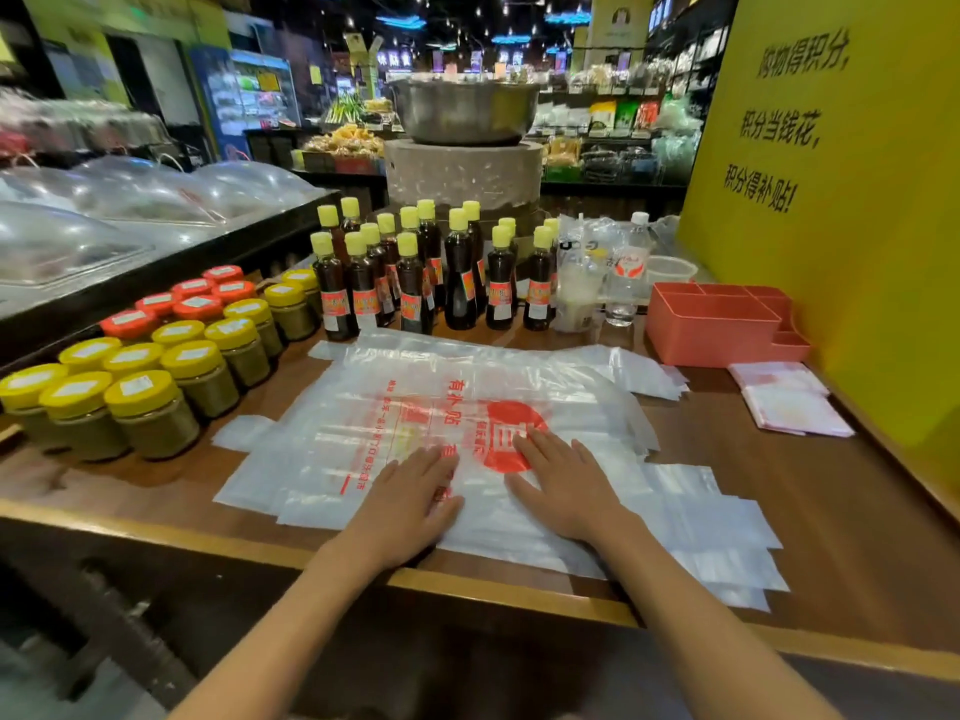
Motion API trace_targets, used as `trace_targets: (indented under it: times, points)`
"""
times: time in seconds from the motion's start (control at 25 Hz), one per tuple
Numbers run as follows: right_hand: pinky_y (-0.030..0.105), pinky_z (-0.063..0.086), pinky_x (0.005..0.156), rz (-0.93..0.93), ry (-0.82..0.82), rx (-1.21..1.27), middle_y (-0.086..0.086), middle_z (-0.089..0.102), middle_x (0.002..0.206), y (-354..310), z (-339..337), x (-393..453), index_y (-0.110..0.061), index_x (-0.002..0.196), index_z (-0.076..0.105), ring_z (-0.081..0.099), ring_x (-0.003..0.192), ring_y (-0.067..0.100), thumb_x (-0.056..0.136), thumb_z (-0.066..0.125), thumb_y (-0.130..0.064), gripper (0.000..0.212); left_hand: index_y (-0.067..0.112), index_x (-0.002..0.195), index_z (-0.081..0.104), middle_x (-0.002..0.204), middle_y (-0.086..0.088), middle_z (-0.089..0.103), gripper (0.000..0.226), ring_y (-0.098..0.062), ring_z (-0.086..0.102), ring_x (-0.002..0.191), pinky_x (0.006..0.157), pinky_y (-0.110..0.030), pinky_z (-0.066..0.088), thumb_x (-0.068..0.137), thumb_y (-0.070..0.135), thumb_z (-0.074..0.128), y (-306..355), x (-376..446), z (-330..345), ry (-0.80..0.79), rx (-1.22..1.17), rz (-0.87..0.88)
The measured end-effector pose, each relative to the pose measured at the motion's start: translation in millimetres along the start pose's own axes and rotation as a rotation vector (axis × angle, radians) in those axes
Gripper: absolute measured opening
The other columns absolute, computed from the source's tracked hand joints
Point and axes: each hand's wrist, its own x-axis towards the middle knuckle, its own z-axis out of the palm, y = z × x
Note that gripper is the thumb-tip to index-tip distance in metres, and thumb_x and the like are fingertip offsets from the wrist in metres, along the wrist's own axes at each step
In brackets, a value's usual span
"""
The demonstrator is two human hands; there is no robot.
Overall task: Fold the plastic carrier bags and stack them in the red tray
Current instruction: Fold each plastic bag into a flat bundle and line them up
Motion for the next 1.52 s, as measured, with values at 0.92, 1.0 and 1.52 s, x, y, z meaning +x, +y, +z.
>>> trace_targets:
  times: [0.92,1.0,1.52]
  points:
    - [0.029,0.028,0.116,-0.046,-0.011,0.244,-0.015,0.04,0.154,-32.5,-19.2,-73.4,-0.038,0.148,0.038,0.036,0.139,0.01,0.087,0.051,-0.045,0.063,0.047,0.143,0.04,0.155,0.024,0.034,0.069,0.0,0.03,0.142,0.115,-0.022,0.024,0.081,0.067,0.062,4.5,-26.2,-27.7,-0.069,-0.195,0.064]
    - [0.032,0.029,0.118,-0.022,-0.009,0.254,-0.012,0.038,0.156,-29.3,-16.3,-72.9,-0.036,0.15,0.035,0.036,0.141,0.012,0.088,0.049,-0.044,0.064,0.051,0.139,0.039,0.154,0.024,0.037,0.063,0.0,0.034,0.14,0.114,-0.022,0.028,0.082,0.066,0.061,4.3,-26.7,-26.4,-0.061,-0.185,0.058]
    - [0.029,0.034,0.112,-0.018,0.094,0.185,-0.019,0.045,0.151,-26.1,-13.3,-73.1,-0.04,0.148,0.038,0.042,0.137,0.006,0.088,0.046,-0.064,0.066,0.048,0.146,0.033,0.153,0.021,0.04,0.06,-0.003,0.041,0.137,0.113,-0.028,0.034,0.092,0.066,0.05,8.8,-27.3,-36.6,-0.147,-0.063,0.054]
